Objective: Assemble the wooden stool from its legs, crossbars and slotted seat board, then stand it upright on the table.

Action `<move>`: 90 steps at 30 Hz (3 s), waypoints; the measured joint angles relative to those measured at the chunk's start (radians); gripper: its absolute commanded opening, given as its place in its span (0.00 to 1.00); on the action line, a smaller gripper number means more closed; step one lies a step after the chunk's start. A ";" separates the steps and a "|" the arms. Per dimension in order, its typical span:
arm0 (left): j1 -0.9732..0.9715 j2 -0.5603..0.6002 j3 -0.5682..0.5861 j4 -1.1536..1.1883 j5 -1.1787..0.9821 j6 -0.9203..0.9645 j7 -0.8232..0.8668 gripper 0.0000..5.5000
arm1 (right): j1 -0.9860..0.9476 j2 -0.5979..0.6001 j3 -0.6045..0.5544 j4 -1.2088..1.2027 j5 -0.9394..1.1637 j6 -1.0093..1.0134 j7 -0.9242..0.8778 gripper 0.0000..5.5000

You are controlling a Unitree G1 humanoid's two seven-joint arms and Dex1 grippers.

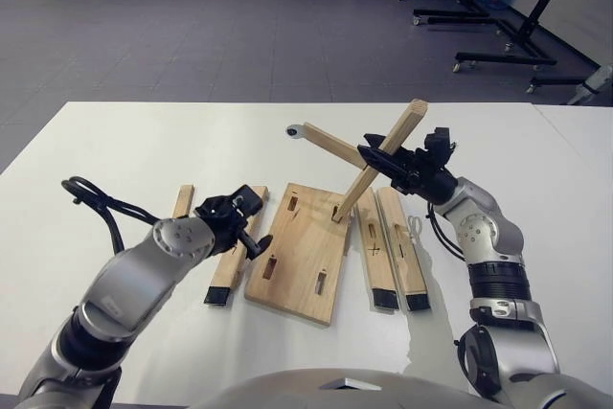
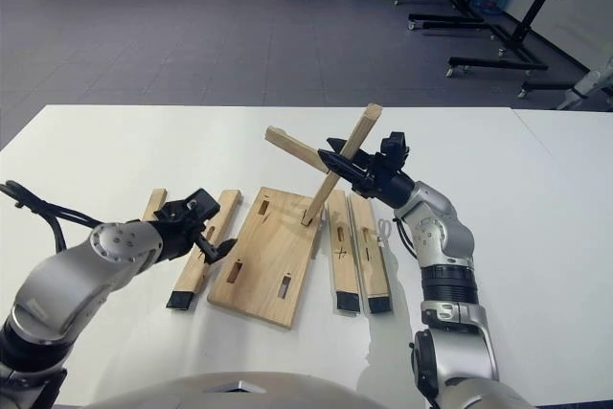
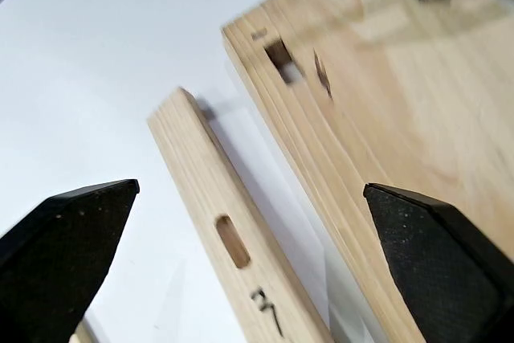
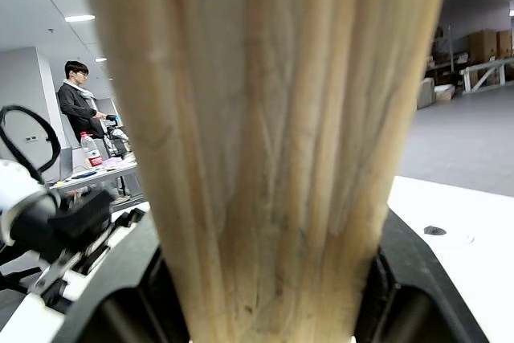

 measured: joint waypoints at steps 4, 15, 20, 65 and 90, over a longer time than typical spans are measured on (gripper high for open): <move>-0.087 -0.027 0.120 0.088 -0.028 0.022 -0.035 0.94 | -0.034 -0.004 0.010 0.072 -0.009 -0.035 0.042 0.38; -0.056 -0.039 0.137 0.112 -0.043 0.012 -0.022 0.94 | -0.102 -0.026 0.029 0.168 -0.035 -0.055 0.108 0.38; -0.043 -0.042 0.114 0.111 -0.043 0.002 -0.011 0.94 | -0.087 -0.030 0.064 0.127 -0.053 -0.068 0.125 0.38; -0.015 -0.067 0.072 0.136 -0.035 -0.053 0.053 0.94 | -0.005 -0.118 0.013 -0.148 0.082 0.123 -0.031 0.83; -0.049 -0.109 0.072 0.156 -0.010 -0.058 0.071 0.94 | -0.226 -0.138 -0.090 -0.012 0.108 0.194 -0.250 0.83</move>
